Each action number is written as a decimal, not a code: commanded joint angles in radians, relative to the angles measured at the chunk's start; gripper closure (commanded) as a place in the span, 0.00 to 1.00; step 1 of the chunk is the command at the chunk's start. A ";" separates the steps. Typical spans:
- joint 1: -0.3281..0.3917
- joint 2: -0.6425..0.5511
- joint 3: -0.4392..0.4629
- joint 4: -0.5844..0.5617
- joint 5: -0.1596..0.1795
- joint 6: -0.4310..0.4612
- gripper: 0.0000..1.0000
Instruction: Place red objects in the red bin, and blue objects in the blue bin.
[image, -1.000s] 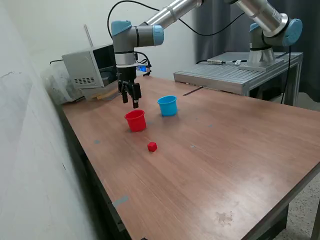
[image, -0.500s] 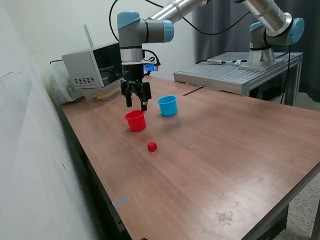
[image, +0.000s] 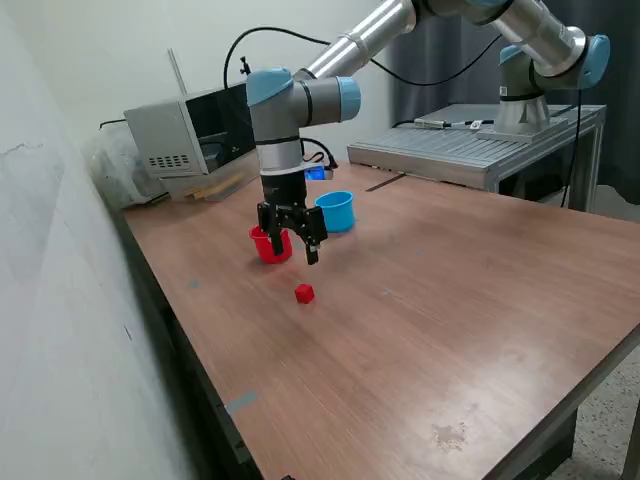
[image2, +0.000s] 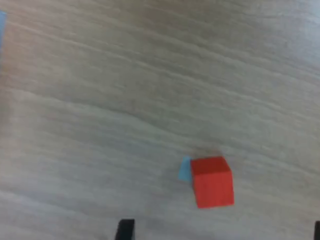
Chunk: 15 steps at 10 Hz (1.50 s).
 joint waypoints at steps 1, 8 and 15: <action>0.002 0.043 -0.021 -0.005 0.000 -0.007 0.00; 0.002 0.088 -0.038 -0.021 0.000 -0.007 0.00; 0.003 0.093 -0.045 -0.021 -0.001 -0.007 1.00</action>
